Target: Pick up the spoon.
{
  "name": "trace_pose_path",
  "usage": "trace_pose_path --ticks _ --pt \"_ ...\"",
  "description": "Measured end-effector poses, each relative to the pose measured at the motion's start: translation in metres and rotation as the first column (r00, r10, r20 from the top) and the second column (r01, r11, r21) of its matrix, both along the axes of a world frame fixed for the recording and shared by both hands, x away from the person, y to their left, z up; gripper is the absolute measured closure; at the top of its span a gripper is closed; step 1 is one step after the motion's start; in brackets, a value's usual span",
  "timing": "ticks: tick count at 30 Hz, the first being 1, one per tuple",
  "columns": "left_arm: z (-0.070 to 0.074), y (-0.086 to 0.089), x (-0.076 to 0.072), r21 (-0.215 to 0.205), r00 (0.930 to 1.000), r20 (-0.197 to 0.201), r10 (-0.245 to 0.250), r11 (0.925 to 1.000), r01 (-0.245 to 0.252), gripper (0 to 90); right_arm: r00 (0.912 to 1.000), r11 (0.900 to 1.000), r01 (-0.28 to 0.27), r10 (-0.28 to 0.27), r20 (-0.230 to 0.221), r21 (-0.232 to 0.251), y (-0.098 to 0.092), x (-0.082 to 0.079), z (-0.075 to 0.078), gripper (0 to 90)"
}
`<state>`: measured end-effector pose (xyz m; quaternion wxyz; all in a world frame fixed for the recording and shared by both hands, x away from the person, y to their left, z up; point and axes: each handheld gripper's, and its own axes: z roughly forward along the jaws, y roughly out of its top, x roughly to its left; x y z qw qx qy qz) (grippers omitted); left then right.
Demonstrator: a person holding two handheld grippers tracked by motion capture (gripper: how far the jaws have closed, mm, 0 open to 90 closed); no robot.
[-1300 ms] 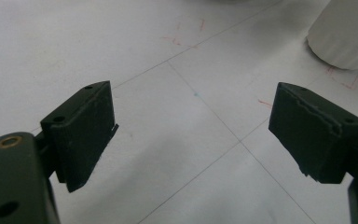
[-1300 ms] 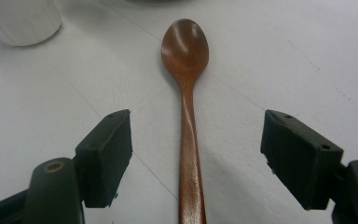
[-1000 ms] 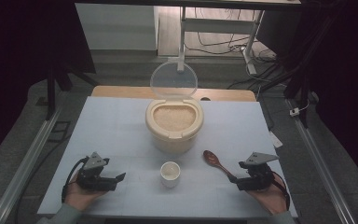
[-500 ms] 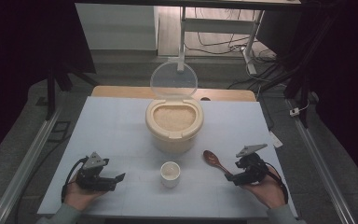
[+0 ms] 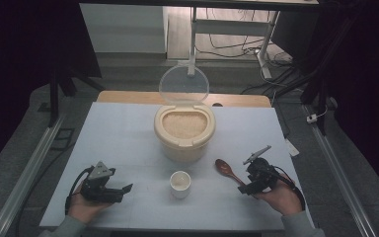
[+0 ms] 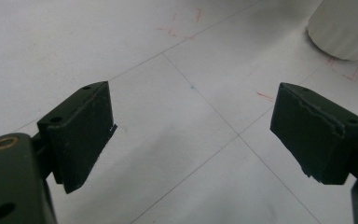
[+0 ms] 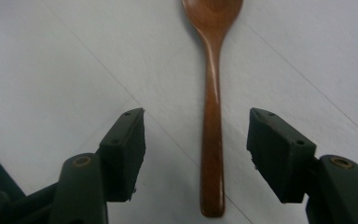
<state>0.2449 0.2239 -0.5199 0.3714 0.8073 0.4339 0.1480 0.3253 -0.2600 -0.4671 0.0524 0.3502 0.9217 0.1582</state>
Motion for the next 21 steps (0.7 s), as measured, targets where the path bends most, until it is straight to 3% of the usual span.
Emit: trace_pose_path --ticks 8,12,17,21 --pt "-0.001 0.0 0.001 0.007 1.0 -0.005 0.002 1.0 -0.002 12.8 0.9976 0.997 0.007 -0.012 -0.068 -0.08 -0.006 0.009 -0.022 49.5" --pt "-0.002 0.0 0.001 0.011 1.0 -0.005 0.005 0.9999 -0.005 12.7 0.9983 0.996 0.009 -0.014 -0.056 -0.09 -0.005 0.01 -0.022 56.9" --pt "-0.002 0.0 0.0 0.011 1.0 -0.005 0.001 0.9999 -0.001 12.7 0.9994 0.991 -0.005 0.0 -0.036 -0.136 0.0 0.009 -0.022 62.0" --pt "-0.002 0.0 0.0 0.014 1.0 -0.006 0.001 0.9999 -0.001 12.7 0.9993 0.987 -0.026 0.021 -0.031 -0.156 0.008 0.006 -0.022 76.0"
